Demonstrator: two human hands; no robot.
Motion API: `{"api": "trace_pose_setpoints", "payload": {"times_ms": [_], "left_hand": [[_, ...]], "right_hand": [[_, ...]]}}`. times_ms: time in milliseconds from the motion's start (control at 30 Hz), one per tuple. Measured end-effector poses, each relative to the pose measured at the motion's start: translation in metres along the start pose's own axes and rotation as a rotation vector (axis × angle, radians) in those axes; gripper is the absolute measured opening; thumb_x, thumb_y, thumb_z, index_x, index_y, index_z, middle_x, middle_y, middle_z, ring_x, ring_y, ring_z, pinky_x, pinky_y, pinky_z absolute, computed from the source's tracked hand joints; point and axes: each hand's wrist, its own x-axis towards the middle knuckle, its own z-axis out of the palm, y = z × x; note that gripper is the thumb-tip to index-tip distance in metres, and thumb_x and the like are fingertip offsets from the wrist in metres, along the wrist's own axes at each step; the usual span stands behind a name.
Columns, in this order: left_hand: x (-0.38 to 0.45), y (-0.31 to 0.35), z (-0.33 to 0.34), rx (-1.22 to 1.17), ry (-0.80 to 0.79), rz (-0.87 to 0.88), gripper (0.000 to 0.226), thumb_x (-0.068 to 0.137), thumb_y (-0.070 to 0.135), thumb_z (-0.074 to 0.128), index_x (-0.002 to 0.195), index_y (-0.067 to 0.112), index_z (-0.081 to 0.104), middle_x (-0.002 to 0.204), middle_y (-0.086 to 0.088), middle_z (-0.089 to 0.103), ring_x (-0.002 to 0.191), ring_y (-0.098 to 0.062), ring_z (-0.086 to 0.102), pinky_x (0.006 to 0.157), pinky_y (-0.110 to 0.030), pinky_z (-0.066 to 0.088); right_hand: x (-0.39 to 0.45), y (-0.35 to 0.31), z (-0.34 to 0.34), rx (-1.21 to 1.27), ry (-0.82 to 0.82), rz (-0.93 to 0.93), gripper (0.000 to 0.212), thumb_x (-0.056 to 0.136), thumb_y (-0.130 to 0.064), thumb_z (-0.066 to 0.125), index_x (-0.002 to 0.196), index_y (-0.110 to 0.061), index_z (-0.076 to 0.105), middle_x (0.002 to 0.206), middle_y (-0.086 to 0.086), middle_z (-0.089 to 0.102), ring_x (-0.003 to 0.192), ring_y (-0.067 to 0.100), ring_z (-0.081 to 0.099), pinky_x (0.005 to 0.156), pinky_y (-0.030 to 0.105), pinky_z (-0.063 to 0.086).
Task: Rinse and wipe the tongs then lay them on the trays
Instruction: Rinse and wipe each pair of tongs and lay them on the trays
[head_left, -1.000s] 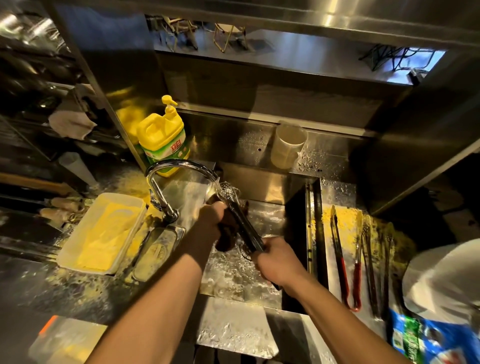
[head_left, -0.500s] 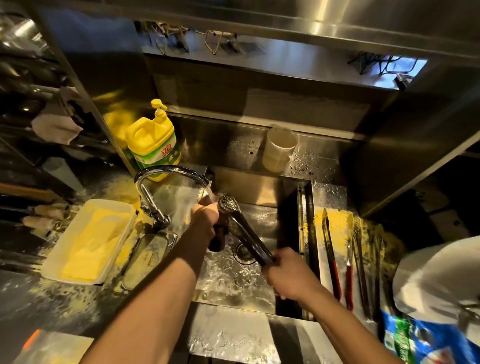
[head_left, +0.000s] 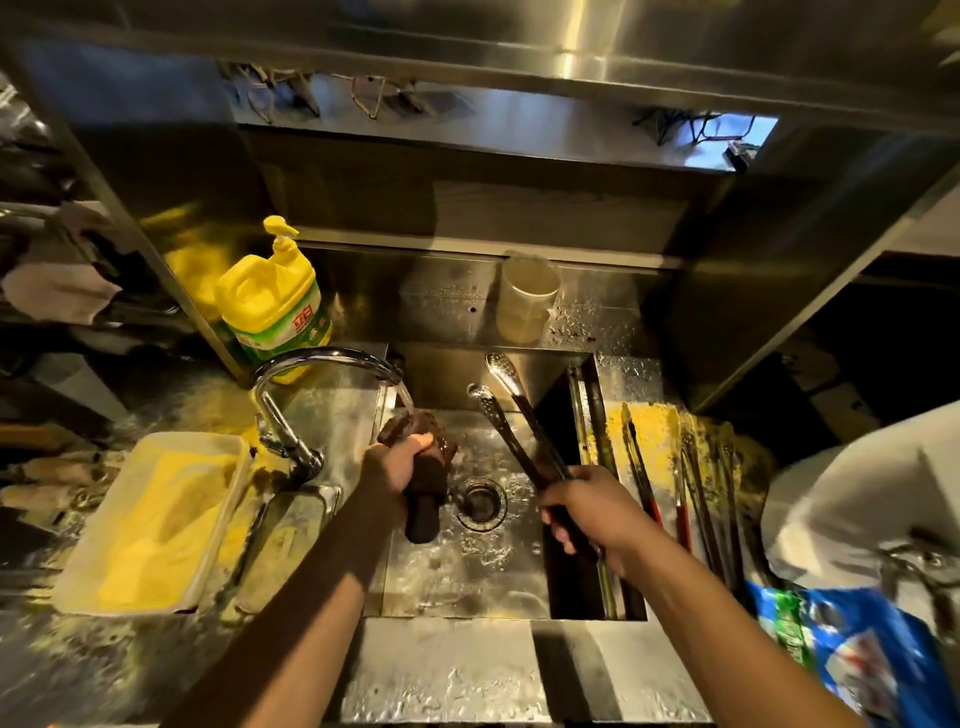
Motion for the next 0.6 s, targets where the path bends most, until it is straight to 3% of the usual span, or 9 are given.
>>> {"api": "trace_pose_setpoints", "payload": {"times_ms": [67,200,300,367,467,600], "left_hand": [[-0.003,-0.004,-0.001,0.021,-0.029,0.006,0.028,0.094,0.002,0.06,0.067,0.006,0.053,0.047,-0.001,0.056,0.034,-0.013,0.051,0.039,-0.019,0.043],[-0.009,-0.01,0.005,0.132,-0.096,0.031,0.005,0.091,0.007,0.066,0.095,0.005,0.064,0.079,-0.012,0.063,0.052,-0.017,0.061,0.044,-0.02,0.048],[-0.016,-0.015,0.021,0.241,-0.099,0.08,0.027,0.086,0.009,0.073,0.109,-0.001,0.065,0.094,-0.02,0.07,0.074,-0.029,0.069,0.062,-0.032,0.056],[-0.022,-0.019,0.035,0.312,-0.113,0.105,0.021,0.084,0.009,0.075,0.103,0.003,0.068,0.08,-0.014,0.075,0.069,-0.027,0.071,0.057,-0.031,0.057],[-0.035,-0.029,0.064,0.352,-0.236,0.11,0.009,0.084,0.003,0.072,0.089,0.01,0.07,0.056,0.0,0.07,0.051,-0.02,0.067,0.043,-0.022,0.05],[-0.062,-0.045,0.106,0.431,-0.406,0.11,0.012,0.087,-0.001,0.067,0.096,0.008,0.069,0.049,0.003,0.066,0.037,-0.012,0.061,0.037,-0.019,0.045]], "right_hand": [[-0.002,0.001,0.004,-0.077,0.055,-0.02,0.006,0.087,-0.002,0.056,0.084,-0.005,0.06,0.06,0.009,0.059,0.041,0.017,0.048,0.041,0.026,0.039],[-0.005,0.007,0.008,-0.384,0.183,-0.119,0.012,0.084,-0.008,0.055,0.078,-0.017,0.06,0.071,0.01,0.062,0.06,0.024,0.057,0.056,0.036,0.045],[-0.015,0.017,0.001,-0.546,0.274,-0.175,0.023,0.085,-0.016,0.057,0.102,-0.028,0.067,0.072,-0.003,0.063,0.068,0.021,0.061,0.062,0.03,0.047],[-0.026,0.022,-0.006,-0.568,0.32,-0.186,0.035,0.083,-0.022,0.057,0.116,-0.032,0.068,0.075,-0.004,0.067,0.072,0.021,0.065,0.062,0.029,0.049],[-0.043,0.033,-0.025,-0.581,0.426,-0.199,0.038,0.079,-0.024,0.057,0.115,-0.031,0.068,0.082,0.004,0.072,0.081,0.027,0.069,0.065,0.028,0.049],[-0.073,0.049,-0.056,-0.508,0.556,-0.206,0.012,0.07,-0.032,0.053,0.075,-0.034,0.063,0.062,-0.006,0.057,0.064,0.021,0.057,0.061,0.024,0.039]]}}
